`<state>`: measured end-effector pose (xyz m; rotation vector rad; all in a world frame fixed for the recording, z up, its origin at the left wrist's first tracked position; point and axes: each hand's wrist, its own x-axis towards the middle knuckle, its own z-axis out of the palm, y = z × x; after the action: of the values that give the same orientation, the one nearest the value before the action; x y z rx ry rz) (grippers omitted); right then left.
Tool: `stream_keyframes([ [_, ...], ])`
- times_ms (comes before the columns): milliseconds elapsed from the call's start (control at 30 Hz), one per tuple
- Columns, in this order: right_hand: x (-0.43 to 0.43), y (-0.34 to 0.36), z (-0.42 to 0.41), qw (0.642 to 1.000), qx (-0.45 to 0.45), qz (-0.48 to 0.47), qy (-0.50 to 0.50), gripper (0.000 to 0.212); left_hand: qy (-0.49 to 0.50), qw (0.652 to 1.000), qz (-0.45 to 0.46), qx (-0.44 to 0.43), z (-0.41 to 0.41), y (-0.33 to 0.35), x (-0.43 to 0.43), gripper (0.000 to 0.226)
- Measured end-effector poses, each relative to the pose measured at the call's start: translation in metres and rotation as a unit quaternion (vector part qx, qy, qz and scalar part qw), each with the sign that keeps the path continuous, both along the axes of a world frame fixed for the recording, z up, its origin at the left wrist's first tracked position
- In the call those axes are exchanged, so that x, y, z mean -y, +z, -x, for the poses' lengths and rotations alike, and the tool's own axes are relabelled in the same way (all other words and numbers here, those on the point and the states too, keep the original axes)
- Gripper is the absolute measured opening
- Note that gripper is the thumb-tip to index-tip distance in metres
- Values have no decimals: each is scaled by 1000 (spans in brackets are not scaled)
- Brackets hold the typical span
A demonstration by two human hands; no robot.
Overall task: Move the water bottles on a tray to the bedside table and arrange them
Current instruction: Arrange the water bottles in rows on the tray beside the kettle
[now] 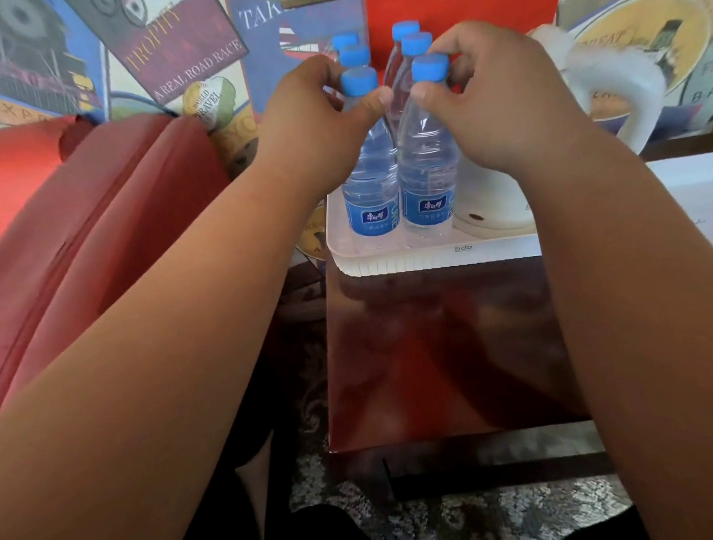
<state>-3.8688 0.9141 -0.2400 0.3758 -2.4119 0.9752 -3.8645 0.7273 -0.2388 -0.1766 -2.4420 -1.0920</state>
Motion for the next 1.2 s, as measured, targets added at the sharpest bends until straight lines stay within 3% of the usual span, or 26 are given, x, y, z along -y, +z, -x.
stream_keyframes([
  [333,0,2,-5,999,-12,-39,1,26,35,999,27,-23,1,0,-4,43],
  [633,-7,-4,1,1000,9,-12,-5,32,21,999,-6,-34,4,-7,-12,41],
  [1200,-12,-6,5,999,10,-46,4,34,26,996,53,-74,8,-12,-5,42],
])
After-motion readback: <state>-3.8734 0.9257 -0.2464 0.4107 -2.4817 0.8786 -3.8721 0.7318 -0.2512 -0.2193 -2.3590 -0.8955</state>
